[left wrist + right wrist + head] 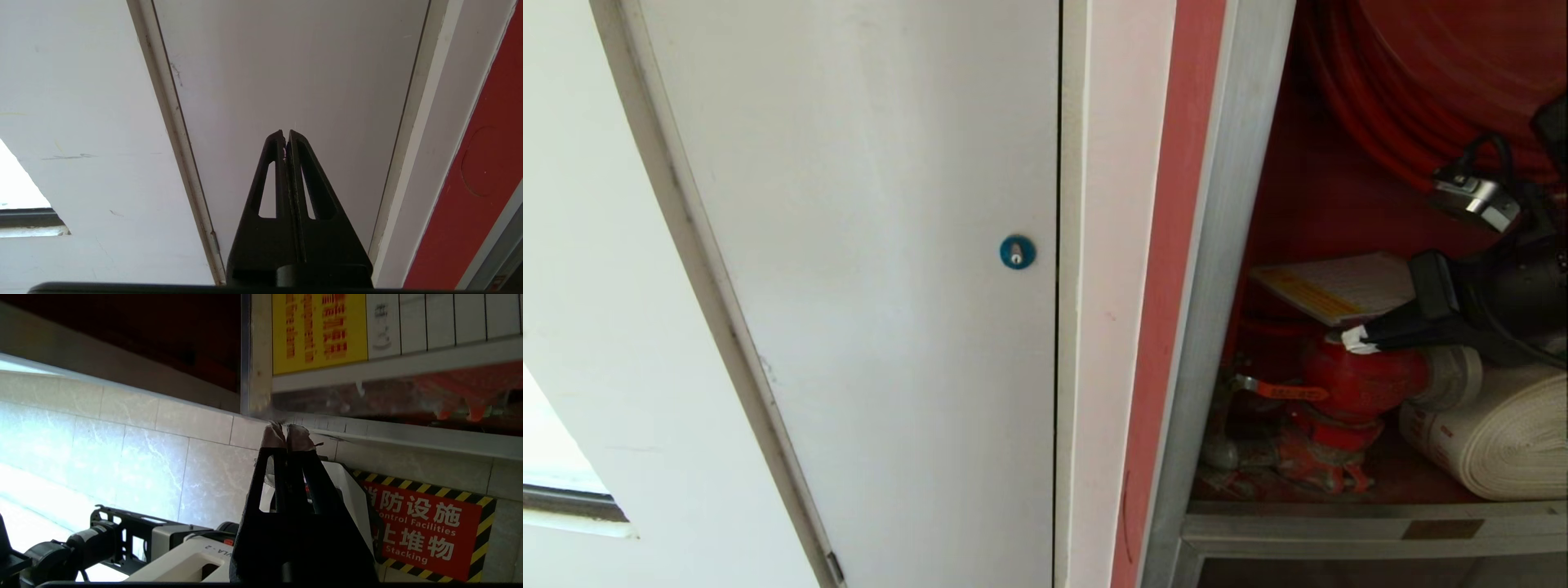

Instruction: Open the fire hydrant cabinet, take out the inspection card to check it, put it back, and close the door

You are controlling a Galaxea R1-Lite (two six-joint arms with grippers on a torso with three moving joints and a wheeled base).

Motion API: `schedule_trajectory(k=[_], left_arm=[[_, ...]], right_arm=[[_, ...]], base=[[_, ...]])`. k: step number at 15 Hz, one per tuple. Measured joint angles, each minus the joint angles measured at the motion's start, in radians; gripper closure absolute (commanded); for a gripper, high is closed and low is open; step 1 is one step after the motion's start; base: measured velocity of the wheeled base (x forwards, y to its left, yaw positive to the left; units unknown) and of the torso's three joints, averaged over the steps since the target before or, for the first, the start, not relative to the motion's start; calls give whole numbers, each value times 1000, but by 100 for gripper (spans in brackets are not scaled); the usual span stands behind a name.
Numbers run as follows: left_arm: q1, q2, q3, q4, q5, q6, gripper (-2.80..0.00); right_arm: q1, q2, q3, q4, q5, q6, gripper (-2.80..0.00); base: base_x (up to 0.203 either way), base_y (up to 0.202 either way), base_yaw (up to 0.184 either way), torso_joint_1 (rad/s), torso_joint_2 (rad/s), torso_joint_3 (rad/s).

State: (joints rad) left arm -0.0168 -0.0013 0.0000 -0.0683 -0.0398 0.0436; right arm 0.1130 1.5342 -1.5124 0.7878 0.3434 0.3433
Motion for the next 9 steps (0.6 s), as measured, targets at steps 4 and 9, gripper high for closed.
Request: schedule_trajectory(k=[4, 9], left_arm=[[0, 0, 0, 0, 0, 0, 0], [0, 0, 0, 0, 0, 0, 0]], right_arm=[[11, 32, -44, -1, -1, 0, 0], [24, 79, -82, -7, -14, 3, 0]], base=[[0, 0, 0, 0, 0, 0], [0, 0, 0, 0, 0, 0]])
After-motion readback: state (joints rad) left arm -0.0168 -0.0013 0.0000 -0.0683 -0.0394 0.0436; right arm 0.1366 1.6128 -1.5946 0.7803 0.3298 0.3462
